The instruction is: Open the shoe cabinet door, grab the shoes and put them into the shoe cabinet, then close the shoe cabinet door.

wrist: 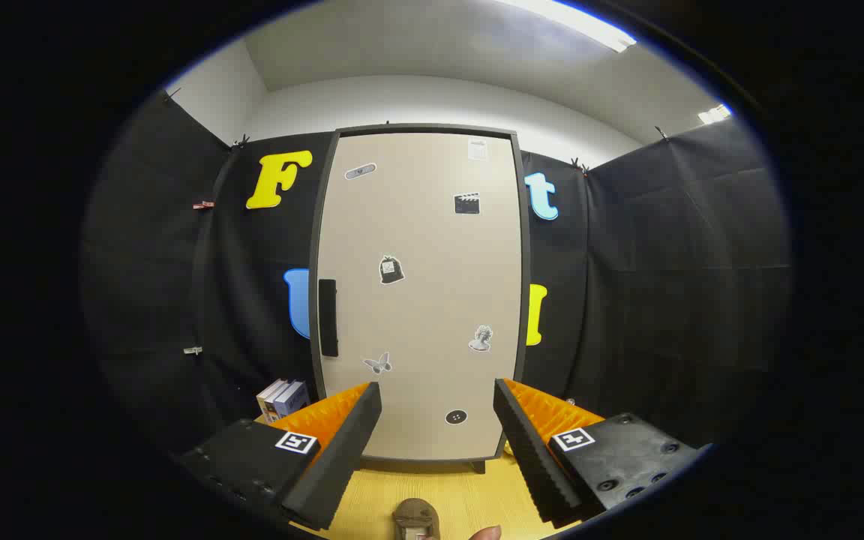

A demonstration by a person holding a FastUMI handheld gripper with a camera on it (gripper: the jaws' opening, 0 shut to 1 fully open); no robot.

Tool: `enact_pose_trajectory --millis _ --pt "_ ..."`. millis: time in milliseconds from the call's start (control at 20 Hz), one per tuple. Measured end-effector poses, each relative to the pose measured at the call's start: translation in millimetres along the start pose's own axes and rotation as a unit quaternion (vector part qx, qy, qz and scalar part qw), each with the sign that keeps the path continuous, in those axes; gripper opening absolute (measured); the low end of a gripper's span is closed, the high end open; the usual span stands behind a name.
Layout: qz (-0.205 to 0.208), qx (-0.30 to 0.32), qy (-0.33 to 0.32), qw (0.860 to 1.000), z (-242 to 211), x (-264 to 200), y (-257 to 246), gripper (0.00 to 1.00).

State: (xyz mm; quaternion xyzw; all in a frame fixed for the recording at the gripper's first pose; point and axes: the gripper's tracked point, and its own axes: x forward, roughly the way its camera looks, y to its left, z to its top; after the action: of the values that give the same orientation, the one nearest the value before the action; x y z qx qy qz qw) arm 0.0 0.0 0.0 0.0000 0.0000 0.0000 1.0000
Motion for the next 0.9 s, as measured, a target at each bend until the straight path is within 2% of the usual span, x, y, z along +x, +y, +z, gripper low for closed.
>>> enact_pose_trajectory --millis 900 --pt "0.002 0.002 0.01 1.0 -0.9 -2.8 3.9 0.98"
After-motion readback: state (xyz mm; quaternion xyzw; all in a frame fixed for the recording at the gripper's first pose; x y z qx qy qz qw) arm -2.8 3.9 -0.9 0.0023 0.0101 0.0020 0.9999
